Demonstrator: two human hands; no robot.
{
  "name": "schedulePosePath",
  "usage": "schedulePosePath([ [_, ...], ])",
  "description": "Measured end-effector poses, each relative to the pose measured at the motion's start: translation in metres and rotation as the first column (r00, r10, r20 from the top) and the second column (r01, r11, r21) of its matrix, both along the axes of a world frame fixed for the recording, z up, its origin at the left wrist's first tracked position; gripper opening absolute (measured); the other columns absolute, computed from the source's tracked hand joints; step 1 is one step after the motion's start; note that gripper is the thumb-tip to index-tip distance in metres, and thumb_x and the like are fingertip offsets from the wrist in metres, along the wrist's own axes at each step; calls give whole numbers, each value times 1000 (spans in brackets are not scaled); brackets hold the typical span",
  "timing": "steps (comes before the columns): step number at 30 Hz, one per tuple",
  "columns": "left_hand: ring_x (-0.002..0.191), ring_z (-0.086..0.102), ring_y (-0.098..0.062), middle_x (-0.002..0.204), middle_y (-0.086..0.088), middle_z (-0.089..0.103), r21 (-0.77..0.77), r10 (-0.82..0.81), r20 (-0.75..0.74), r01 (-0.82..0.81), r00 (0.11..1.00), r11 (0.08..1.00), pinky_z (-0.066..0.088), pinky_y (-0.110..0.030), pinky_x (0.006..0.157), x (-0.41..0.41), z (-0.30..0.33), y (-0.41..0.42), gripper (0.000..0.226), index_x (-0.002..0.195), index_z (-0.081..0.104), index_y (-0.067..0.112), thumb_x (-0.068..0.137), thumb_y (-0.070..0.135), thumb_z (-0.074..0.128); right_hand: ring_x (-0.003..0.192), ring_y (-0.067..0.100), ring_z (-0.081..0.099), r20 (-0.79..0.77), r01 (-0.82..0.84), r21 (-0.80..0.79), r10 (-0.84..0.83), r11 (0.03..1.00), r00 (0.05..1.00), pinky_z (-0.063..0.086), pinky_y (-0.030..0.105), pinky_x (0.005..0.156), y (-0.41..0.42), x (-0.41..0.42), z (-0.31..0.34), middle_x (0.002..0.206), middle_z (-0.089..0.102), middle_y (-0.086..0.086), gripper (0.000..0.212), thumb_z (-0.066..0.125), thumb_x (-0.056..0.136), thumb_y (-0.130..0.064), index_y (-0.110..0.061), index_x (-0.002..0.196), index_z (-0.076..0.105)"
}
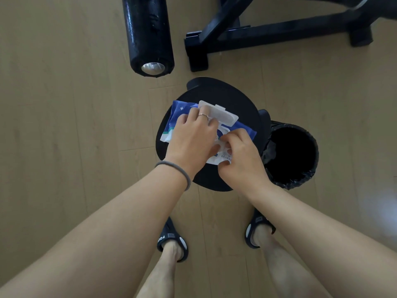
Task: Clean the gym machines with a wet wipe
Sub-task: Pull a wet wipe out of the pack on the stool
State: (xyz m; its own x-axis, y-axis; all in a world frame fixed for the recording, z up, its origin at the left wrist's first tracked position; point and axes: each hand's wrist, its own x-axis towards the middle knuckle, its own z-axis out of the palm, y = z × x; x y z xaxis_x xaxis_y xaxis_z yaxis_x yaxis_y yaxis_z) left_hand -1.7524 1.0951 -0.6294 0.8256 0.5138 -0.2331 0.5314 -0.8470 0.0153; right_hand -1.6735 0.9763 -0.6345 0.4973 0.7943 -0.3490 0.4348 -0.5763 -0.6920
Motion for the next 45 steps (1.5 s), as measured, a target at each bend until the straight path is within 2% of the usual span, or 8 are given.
schedulePosePath([
  [6, 126, 52, -23, 141, -9, 51, -92, 29, 70, -22, 997, 996, 48, -35, 101, 3, 0, 4, 43, 131, 55, 17, 95, 37, 65, 92, 17, 53, -37, 6, -16, -7, 1000, 999, 55, 37, 79, 4, 6, 3, 117, 46, 0, 41, 67, 74, 5, -8, 112, 59],
  [11, 126, 50, -22, 140, -9, 50, -133, -78, 66, 86, 995, 987, 51, -35, 91, 3, 4, 5, 31, 129, 59, 12, 99, 22, 58, 95, 20, 54, -1, -15, -46, 15, 999, 1000, 55, 37, 75, 6, 5, 2, 122, 45, 2, 41, 69, 74, 4, -9, 111, 58],
  [14, 92, 54, -18, 118, -4, 54, -259, 197, 164, -151, 967, 954, 46, -30, 65, -5, 6, 11, 12, 104, 58, 9, 97, 16, 52, 101, 21, 54, 24, -23, -68, 25, 997, 999, 51, 33, 71, 9, 4, 2, 126, 44, 2, 46, 66, 74, 1, -9, 118, 56],
  [18, 68, 43, -21, 85, -1, 46, -330, 395, 226, -311, 890, 891, 32, -31, 58, -20, 7, 21, 12, 89, 38, 14, 95, 11, 47, 110, 18, 51, 20, -68, -107, 70, 992, 997, 52, 33, 78, 15, 7, 4, 134, 41, -1, 56, 70, 74, -9, -15, 127, 53],
  [24, 89, 51, -24, 115, -9, 51, -195, 131, 100, -110, 986, 975, 40, -30, 59, -27, 6, 22, 29, 120, 51, 16, 94, 6, 55, 111, 16, 49, -45, -89, -146, 83, 985, 996, 41, 24, 75, 19, 14, 8, 136, 39, -3, 57, 74, 75, -12, -19, 127, 52],
  [29, 104, 55, -24, 130, -8, 50, -109, -40, 88, 49, 995, 993, 49, -35, 79, -22, 4, 22, 19, 111, 63, 16, 96, 27, 64, 115, 19, 50, -55, -99, -126, 93, 987, 994, 39, 25, 74, 18, 14, 7, 135, 40, -2, 55, 73, 75, -10, -20, 125, 52],
  [33, 107, 55, -23, 129, -7, 53, -23, -154, 74, 157, 985, 987, 46, -37, 93, -16, -3, 25, 23, 115, 65, 15, 99, 29, 57, 117, 19, 50, -49, -78, -109, 73, 991, 996, 43, 25, 75, 20, 13, 4, 135, 42, -3, 52, 74, 76, -11, -20, 122, 52],
  [45, 124, 49, -25, 131, -8, 57, 116, -341, -191, 366, 920, 923, 45, -38, 94, 1, -1, 23, 33, 122, 62, 15, 90, 21, 69, 113, 21, 51, -39, -51, -87, 47, 995, 998, 41, 27, 71, 19, 10, 0, 135, 43, -2, 56, 69, 75, -8, -20, 127, 52],
])
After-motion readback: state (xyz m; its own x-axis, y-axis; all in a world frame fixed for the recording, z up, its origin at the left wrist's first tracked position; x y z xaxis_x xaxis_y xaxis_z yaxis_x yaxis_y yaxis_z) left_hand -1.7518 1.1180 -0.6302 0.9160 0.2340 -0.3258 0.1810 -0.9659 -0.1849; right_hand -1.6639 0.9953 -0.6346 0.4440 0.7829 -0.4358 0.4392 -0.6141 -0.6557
